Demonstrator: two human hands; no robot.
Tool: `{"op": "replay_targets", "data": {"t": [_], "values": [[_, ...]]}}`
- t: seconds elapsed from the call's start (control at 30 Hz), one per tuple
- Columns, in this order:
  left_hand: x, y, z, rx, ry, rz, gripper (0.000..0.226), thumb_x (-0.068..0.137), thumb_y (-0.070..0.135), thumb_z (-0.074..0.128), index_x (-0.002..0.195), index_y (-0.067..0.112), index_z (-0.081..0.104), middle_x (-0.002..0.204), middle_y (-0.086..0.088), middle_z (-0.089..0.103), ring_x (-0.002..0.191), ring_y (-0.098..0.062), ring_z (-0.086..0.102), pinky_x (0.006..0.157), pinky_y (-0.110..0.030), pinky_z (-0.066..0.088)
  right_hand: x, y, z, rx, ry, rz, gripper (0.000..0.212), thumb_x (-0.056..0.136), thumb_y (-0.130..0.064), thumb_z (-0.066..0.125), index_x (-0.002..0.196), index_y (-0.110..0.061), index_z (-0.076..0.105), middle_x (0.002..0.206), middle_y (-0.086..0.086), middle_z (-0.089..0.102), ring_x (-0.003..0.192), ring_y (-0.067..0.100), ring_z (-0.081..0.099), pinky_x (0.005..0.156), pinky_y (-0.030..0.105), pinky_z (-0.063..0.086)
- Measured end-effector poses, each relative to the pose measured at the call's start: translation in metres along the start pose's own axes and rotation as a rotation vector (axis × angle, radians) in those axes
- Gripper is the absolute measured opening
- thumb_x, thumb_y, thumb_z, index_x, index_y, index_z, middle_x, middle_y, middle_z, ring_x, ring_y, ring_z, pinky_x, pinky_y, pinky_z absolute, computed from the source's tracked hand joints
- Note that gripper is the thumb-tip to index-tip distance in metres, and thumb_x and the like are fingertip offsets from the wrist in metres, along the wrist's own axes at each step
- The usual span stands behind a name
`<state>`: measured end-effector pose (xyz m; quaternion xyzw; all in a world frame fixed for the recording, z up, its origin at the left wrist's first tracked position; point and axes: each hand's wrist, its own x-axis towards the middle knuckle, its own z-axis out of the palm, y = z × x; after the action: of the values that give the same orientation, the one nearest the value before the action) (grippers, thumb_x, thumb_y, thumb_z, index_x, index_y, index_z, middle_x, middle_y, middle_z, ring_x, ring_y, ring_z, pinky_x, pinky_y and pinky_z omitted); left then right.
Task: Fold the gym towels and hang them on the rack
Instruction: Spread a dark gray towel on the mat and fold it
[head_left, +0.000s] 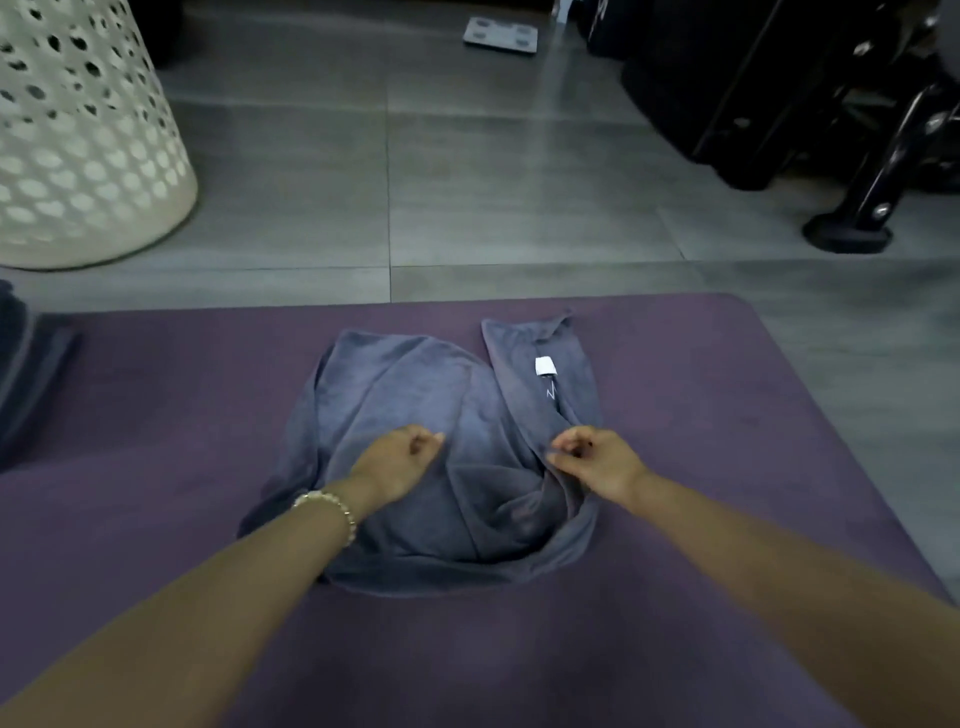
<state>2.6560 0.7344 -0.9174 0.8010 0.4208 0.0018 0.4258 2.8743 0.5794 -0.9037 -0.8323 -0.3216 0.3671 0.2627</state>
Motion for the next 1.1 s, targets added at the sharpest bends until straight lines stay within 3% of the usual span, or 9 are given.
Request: {"op": "replay_targets", "data": {"t": [0.1, 0.27, 0.33, 0.5, 0.7, 0.8, 0.9, 1.0, 1.1], "values": [[0.021, 0.042, 0.031, -0.214, -0.001, 0.017, 0.032, 0.099, 0.032, 0.045, 0.11, 0.005, 0.06, 0.1, -0.005, 0.062, 0.097, -0.022, 0.059, 0.086, -0.026, 0.041, 0.01, 0.009, -0.004, -0.071, 0.037, -0.044, 0.034, 0.084, -0.025, 0.072, 0.116, -0.021, 0.061, 0.114, -0.005, 0.044, 0.109, 0.012, 0.045, 0.1, 0.023, 0.036], [0.066, 0.072, 0.075, -0.494, -0.108, -0.182, 0.056, 0.097, 0.049, 0.039, 0.136, 0.01, 0.046, 0.131, -0.004, 0.055, 0.12, -0.024, 0.054, 0.108, -0.041, 0.038, 0.014, 0.017, 0.003, 0.232, -0.112, 0.032, 0.03, 0.099, -0.032, 0.047, 0.117, -0.017, 0.067, 0.123, -0.003, 0.06, 0.116, 0.01, 0.054, 0.101, 0.018, 0.037], [0.08, 0.075, 0.088, -0.572, -0.092, -0.269, 0.061, 0.094, 0.057, 0.038, 0.133, 0.011, 0.047, 0.135, -0.003, 0.053, 0.122, -0.023, 0.051, 0.109, -0.038, 0.037, 0.008, 0.021, 0.004, 0.278, -0.195, 0.024, 0.028, 0.1, -0.031, 0.045, 0.11, -0.021, 0.069, 0.115, -0.009, 0.062, 0.108, 0.003, 0.056, 0.091, 0.006, 0.039], [0.094, 0.088, 0.107, -0.677, 0.084, -0.441, 0.055, 0.092, 0.049, 0.053, 0.129, 0.008, 0.05, 0.125, -0.005, 0.059, 0.111, -0.022, 0.056, 0.088, -0.029, 0.045, 0.006, 0.041, -0.008, 0.439, -0.289, 0.068, 0.036, 0.097, -0.042, 0.045, 0.085, -0.02, 0.071, 0.096, -0.008, 0.069, 0.094, 0.003, 0.061, 0.086, 0.014, 0.041], [0.087, 0.146, 0.094, -0.891, 0.161, -0.266, 0.042, 0.091, 0.042, 0.058, 0.119, 0.011, 0.059, 0.103, -0.001, 0.069, 0.091, -0.014, 0.065, 0.072, -0.022, 0.051, 0.008, 0.065, -0.049, 0.742, -0.067, 0.096, 0.035, 0.099, -0.038, 0.041, 0.09, -0.013, 0.063, 0.105, 0.007, 0.071, 0.091, 0.017, 0.066, 0.086, 0.03, 0.048], [0.069, 0.2, 0.101, -0.803, 0.082, -0.101, 0.031, 0.094, 0.03, 0.057, 0.122, 0.019, 0.051, 0.112, 0.003, 0.062, 0.094, -0.008, 0.058, 0.073, -0.014, 0.046, 0.006, 0.087, -0.089, 0.941, 0.04, 0.136, 0.041, 0.088, -0.052, 0.049, 0.099, -0.015, 0.062, 0.111, 0.004, 0.068, 0.094, 0.017, 0.067, 0.084, 0.031, 0.052], [0.04, 0.242, 0.132, -0.499, -0.077, 0.153, 0.035, 0.094, 0.023, 0.059, 0.126, 0.011, 0.051, 0.117, -0.002, 0.058, 0.108, -0.008, 0.05, 0.076, -0.008, 0.035, -0.005, 0.109, -0.125, 1.188, 0.108, 0.202, 0.071, 0.058, -0.069, 0.061, 0.107, -0.018, 0.059, 0.095, 0.001, 0.074, 0.082, 0.017, 0.072, 0.064, 0.028, 0.058], [0.01, 0.26, 0.176, -0.21, -0.438, 0.413, 0.038, 0.095, 0.019, 0.056, 0.13, 0.004, 0.051, 0.129, 0.002, 0.053, 0.116, -0.006, 0.045, 0.089, -0.008, 0.031, -0.032, 0.139, -0.158, 1.317, 0.128, 0.264, 0.074, 0.068, -0.07, 0.056, 0.115, -0.015, 0.067, 0.102, 0.009, 0.073, 0.088, 0.023, 0.072, 0.067, 0.034, 0.06], [-0.004, 0.25, 0.221, 0.101, -0.757, 0.51, 0.048, 0.089, 0.044, 0.06, 0.118, 0.007, 0.061, 0.121, -0.006, 0.064, 0.109, -0.015, 0.057, 0.099, -0.029, 0.044, -0.063, 0.181, -0.18, 1.323, 0.096, 0.355, 0.083, 0.081, -0.076, 0.033, 0.1, -0.008, 0.076, 0.109, 0.016, 0.07, 0.094, 0.029, 0.07, 0.066, 0.038, 0.06]]}}
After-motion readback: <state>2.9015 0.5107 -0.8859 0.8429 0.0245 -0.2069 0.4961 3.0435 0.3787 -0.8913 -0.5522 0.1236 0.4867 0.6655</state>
